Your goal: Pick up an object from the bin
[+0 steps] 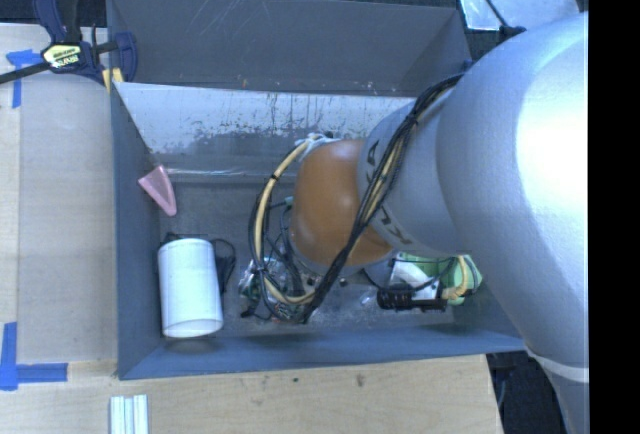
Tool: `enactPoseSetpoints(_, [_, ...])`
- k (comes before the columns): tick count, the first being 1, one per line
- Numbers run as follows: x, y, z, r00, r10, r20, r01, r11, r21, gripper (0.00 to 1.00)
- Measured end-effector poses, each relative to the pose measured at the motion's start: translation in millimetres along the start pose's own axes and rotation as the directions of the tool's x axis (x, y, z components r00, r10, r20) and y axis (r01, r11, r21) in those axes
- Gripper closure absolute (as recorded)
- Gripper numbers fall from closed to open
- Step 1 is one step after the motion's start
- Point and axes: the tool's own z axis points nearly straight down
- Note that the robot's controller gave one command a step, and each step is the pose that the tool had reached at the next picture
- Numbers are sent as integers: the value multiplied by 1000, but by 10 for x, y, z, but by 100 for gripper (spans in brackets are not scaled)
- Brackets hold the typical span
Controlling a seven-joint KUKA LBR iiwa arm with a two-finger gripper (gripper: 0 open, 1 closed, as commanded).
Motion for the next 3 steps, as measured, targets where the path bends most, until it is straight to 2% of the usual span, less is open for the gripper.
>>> enactPoseSetpoints(2, [9, -7, -36, 1000, 1, 0, -1, 1000, 0, 100])
enactPoseSetpoints(3, [21, -23, -156, 1000, 1, -5, -1, 1000, 5, 100])
